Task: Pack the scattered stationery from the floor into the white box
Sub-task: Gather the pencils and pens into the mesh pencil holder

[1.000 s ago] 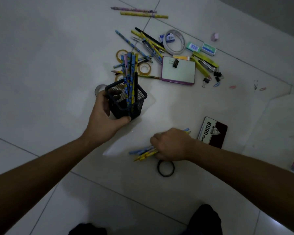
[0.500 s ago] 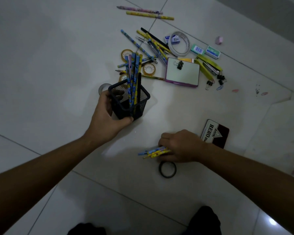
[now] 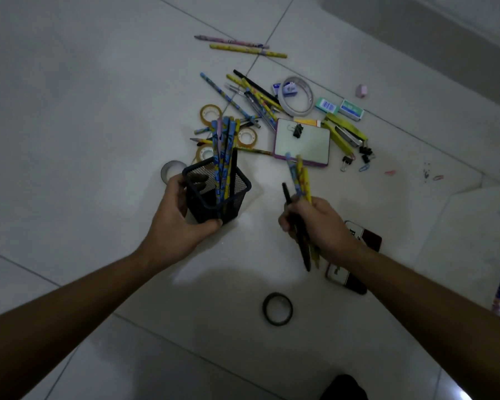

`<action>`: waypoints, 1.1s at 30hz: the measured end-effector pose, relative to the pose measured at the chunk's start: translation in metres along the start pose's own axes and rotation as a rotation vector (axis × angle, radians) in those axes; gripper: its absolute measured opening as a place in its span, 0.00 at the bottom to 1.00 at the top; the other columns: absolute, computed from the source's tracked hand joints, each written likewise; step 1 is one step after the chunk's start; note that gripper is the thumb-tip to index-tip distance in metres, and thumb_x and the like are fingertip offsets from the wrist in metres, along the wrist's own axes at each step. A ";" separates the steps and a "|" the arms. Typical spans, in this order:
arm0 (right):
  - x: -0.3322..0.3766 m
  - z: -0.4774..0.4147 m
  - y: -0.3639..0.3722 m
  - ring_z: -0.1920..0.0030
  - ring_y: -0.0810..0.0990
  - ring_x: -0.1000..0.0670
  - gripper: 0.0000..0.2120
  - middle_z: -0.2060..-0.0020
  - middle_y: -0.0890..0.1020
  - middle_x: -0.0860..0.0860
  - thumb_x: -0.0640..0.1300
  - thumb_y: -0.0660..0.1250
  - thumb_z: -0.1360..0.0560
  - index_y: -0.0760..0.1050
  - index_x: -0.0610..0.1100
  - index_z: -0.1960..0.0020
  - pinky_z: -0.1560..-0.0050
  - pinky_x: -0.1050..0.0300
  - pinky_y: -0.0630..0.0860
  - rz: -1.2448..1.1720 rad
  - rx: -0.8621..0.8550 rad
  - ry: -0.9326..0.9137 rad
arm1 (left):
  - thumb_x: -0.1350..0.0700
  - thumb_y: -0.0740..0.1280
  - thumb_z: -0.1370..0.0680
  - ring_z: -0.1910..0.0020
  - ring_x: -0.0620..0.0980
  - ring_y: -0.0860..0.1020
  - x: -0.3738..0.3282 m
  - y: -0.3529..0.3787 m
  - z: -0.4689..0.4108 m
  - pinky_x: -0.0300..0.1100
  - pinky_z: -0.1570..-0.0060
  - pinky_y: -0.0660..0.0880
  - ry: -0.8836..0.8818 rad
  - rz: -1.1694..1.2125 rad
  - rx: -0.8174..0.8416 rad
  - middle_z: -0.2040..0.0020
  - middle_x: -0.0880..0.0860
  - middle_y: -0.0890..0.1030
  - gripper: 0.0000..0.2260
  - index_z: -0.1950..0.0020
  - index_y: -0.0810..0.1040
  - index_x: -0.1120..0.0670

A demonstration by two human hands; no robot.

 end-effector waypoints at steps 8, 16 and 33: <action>0.092 -0.006 0.024 0.71 0.76 0.47 0.08 0.67 0.74 0.46 0.40 0.52 0.18 0.69 0.40 0.48 0.68 0.52 0.78 -0.712 0.037 -0.077 | 0.54 0.76 0.38 0.34 0.42 0.73 -0.005 0.013 -0.003 0.35 0.37 0.70 -0.007 0.010 0.018 0.37 0.39 0.76 0.34 0.35 0.67 0.44; 0.130 -0.019 0.025 0.76 0.58 0.52 0.11 0.76 0.61 0.51 0.52 0.60 0.19 0.65 0.45 0.52 0.75 0.59 0.64 -0.650 -0.374 -0.381 | 0.60 0.77 0.36 0.35 0.42 0.74 -0.002 0.019 -0.005 0.38 0.38 0.72 -0.045 0.022 0.022 0.38 0.41 0.78 0.34 0.33 0.68 0.49; 0.162 -0.021 0.063 0.56 0.83 0.40 0.18 0.62 0.84 0.42 0.49 0.60 0.19 0.79 0.39 0.58 0.46 0.42 0.79 -0.242 -0.428 -0.593 | 0.52 0.76 0.37 0.37 0.36 0.74 -0.027 -0.020 -0.013 0.31 0.41 0.72 -0.026 0.074 0.009 0.40 0.35 0.76 0.35 0.33 0.66 0.46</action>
Point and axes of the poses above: each hand's wrist, its own z-axis away from the middle knuckle, its own y-axis out of the palm, x = y × z, the point moved 7 cm from there along -z, towards the middle knuckle
